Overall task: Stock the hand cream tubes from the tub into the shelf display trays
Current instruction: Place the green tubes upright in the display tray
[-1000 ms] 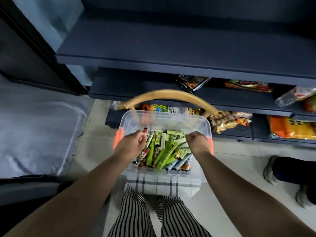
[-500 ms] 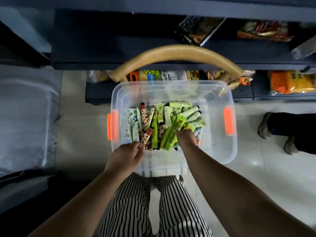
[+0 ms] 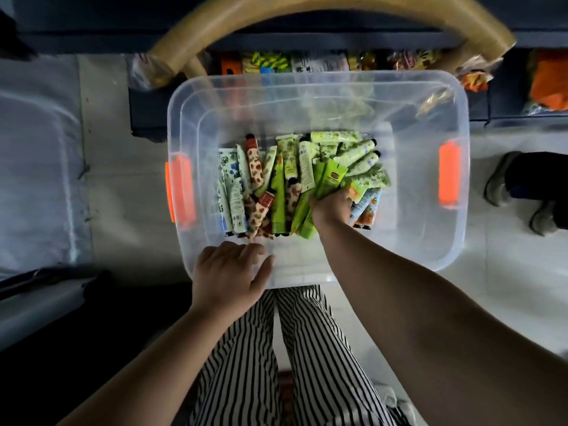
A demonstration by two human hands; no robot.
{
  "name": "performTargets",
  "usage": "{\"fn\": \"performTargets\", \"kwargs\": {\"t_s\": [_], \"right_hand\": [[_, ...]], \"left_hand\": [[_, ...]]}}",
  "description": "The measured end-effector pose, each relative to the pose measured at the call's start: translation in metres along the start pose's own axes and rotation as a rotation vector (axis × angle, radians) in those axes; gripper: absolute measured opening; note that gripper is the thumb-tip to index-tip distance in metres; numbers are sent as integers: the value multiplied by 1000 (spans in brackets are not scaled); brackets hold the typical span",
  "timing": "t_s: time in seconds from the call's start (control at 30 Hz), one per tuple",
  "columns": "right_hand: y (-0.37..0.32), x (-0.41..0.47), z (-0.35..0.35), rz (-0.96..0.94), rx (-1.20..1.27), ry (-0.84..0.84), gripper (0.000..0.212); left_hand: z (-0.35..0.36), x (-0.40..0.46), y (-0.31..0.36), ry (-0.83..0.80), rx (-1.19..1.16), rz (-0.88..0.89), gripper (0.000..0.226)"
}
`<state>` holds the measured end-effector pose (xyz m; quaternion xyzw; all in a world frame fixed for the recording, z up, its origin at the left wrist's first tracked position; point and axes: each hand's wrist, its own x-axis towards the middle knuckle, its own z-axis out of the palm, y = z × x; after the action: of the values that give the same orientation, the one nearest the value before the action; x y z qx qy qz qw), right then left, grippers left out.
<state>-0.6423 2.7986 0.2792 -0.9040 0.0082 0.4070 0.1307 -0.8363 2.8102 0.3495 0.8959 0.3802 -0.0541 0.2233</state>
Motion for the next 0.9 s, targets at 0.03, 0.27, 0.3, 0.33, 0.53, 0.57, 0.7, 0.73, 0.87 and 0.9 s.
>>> {"fn": "performTargets", "kwargs": {"t_s": [0.03, 0.27, 0.3, 0.33, 0.53, 0.57, 0.7, 0.73, 0.87, 0.9], "right_hand": [[1, 0, 2, 2, 18, 11, 76], [10, 0, -2, -19, 230, -39, 34], [11, -2, -6, -19, 263, -60, 30], [12, -3, -10, -11, 307, -84, 26], [20, -16, -44, 144, 803, -330, 16], [22, -19, -51, 168, 920, -383, 14], [30, -29, -78, 198, 1219, -515, 21], [33, -30, -83, 193, 1243, -530, 24], [41, -33, -88, 218, 1229, -509, 34], [43, -32, -89, 216, 1213, -507, 35]], "left_hand": [[1, 0, 0, -3, 6, 7, 40], [0, 0, 2, 39, 20, -6, 62], [-1, 0, 2, 40, 16, 2, 65], [-1, 0, 2, 39, 15, 7, 67], [-18, 6, 28, -126, -313, -178, 61], [-21, 12, 34, -184, -400, -253, 53], [-4, 56, 41, -347, -548, -535, 39], [7, 68, 40, -398, -538, -592, 40], [49, 96, 33, -495, -572, -844, 50], [58, 99, 31, -481, -584, -866, 48]]}}
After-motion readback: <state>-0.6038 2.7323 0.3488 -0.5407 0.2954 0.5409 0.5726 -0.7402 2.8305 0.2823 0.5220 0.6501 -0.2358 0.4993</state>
